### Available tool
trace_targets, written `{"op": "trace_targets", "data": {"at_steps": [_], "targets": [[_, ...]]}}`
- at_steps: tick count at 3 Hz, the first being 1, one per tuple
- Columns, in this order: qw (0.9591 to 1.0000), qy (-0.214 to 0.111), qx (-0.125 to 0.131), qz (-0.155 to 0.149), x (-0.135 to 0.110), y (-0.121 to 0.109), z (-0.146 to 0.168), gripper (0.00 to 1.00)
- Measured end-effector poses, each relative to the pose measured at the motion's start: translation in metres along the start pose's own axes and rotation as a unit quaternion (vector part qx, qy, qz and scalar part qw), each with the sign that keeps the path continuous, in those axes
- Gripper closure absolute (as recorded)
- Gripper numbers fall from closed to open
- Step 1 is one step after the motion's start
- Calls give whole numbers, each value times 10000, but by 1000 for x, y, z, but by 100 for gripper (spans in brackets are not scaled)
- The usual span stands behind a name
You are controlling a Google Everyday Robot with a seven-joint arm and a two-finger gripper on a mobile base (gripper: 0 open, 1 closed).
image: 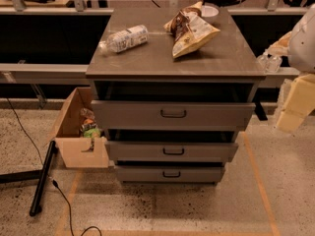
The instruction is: Open bottom drawer
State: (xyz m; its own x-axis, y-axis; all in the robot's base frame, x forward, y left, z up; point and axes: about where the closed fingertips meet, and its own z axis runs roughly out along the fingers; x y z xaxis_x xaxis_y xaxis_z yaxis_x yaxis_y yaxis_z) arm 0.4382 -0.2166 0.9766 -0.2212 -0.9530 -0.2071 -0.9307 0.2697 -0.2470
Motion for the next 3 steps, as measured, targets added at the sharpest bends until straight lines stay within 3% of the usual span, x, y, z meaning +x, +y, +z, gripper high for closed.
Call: {"op": "trace_targets", "data": {"at_steps": [2,3], "targets": [[9999,-130,41,58,4,3,18,0],[9985,-521,-167,8,21,30,87,0]]}}
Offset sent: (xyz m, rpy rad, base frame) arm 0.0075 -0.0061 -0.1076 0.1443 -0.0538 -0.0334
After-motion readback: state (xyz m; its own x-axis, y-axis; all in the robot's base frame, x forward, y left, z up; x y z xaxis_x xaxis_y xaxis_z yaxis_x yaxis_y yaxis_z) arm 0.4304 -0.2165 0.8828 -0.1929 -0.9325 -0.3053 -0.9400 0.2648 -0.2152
